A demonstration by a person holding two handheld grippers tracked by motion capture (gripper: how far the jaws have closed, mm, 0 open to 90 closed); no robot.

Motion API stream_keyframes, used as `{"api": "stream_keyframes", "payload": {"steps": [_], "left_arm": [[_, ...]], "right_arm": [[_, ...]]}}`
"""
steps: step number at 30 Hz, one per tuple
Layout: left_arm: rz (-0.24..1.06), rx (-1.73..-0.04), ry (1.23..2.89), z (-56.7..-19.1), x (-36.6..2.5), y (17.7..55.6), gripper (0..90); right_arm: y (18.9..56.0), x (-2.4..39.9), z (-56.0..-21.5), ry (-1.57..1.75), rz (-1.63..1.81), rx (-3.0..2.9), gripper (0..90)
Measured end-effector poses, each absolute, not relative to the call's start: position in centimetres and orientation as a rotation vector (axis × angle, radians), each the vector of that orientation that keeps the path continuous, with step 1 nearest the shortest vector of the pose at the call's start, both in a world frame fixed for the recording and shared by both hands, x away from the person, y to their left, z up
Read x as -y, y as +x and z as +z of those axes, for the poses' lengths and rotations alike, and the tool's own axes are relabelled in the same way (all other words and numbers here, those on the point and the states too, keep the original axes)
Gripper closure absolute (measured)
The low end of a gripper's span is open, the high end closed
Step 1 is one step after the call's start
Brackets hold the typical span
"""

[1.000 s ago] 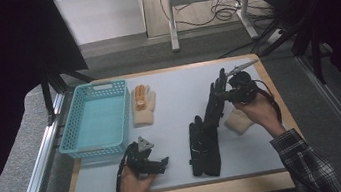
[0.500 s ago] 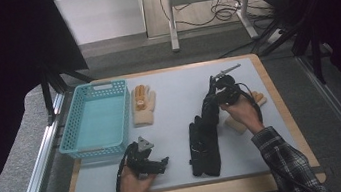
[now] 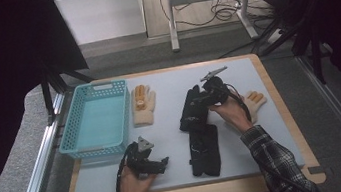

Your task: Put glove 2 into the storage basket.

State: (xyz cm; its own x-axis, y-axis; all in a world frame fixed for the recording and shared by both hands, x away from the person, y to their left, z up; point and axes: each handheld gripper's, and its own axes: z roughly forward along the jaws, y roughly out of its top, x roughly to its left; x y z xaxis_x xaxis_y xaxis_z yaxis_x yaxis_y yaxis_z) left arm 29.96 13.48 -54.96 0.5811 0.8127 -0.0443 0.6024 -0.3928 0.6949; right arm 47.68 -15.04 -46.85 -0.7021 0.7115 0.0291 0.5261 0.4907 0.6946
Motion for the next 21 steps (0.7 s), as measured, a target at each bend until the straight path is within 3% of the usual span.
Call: {"api": "stream_keyframes", "payload": {"steps": [11, 14, 15, 16, 18, 21], "left_arm": [[0.398, -1.121, 2.130, -55.0, -13.5, 30.0, 2.7], [0.398, -1.121, 2.129, -55.0, -13.5, 30.0, 2.7], [0.398, -1.121, 2.129, -55.0, -13.5, 30.0, 2.7], [0.399, -1.121, 2.129, -55.0, -13.5, 30.0, 2.7], [0.398, -1.121, 2.129, -55.0, -13.5, 30.0, 2.7], [0.397, -1.122, 2.131, -55.0, -13.5, 30.0, 2.7]], "right_arm": [[48.6, 13.7, -51.6, 1.016, 0.936, -2.470, 42.4], [48.3, 13.9, -52.3, 1.086, 1.007, -2.448, 57.6], [48.3, 13.9, -52.3, 1.086, 1.007, -2.448, 57.6], [48.2, 14.0, -52.1, 1.088, 1.013, -2.452, 67.6], [48.0, 13.9, -51.9, 1.080, 0.988, -2.448, 77.5], [48.0, 14.0, -51.7, 1.079, 0.989, -2.453, 84.0]]}}
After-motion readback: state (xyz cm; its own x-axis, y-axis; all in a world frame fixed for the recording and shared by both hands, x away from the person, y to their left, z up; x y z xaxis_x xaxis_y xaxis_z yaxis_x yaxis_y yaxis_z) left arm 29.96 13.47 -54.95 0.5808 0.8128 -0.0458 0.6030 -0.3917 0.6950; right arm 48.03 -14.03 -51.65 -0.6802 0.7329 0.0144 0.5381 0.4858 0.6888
